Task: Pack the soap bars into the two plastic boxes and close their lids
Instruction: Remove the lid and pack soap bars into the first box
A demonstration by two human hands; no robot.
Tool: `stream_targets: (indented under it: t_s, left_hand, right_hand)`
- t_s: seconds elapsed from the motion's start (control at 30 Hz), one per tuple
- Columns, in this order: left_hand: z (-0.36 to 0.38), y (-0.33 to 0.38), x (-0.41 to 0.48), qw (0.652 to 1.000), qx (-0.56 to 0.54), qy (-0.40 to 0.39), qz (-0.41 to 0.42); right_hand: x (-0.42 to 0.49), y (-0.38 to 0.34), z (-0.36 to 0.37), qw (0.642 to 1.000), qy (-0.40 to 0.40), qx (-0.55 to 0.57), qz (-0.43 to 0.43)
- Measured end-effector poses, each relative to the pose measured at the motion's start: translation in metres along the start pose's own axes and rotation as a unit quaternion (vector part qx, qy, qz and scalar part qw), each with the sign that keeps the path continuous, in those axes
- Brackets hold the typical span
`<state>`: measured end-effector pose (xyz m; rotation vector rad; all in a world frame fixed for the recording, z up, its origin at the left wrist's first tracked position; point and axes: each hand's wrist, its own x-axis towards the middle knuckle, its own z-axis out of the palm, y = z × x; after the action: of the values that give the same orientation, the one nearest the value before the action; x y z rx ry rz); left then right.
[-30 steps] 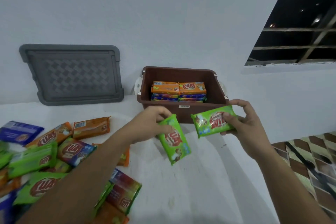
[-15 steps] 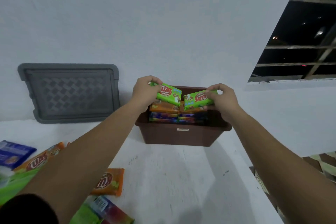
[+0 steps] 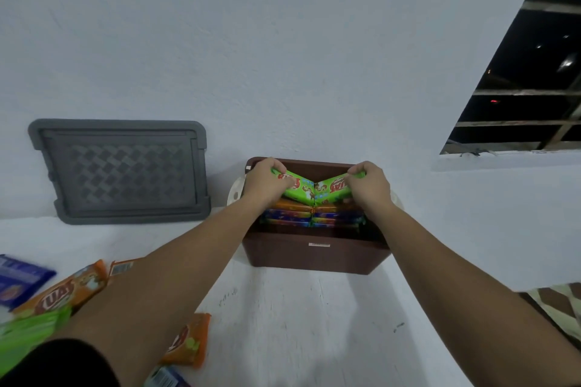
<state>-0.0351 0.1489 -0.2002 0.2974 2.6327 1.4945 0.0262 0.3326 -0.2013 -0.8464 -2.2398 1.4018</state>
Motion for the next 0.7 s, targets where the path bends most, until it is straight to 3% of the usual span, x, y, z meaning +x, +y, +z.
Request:
stream_targets:
  t_s: [0.1, 0.37, 0.7]
  left_hand:
    - [-0.001, -0.002, -0.003, 0.996, 0.063, -0.06, 0.006]
    - [0.007, -0.006, -0.006, 0.988, 0.142, -0.05, 0.042]
    - [0.009, -0.009, -0.003, 0.977, 0.185, -0.086, 0.065]
  right_hand:
    - [-0.001, 0.0, -0.002, 0.998, -0.027, -0.052, -0.009]
    - [-0.011, -0.001, 0.0, 0.976, -0.044, -0.208, -0.051]
    - [-0.013, 0.004, 0.003, 0.958, -0.057, -0.27, -0.083]
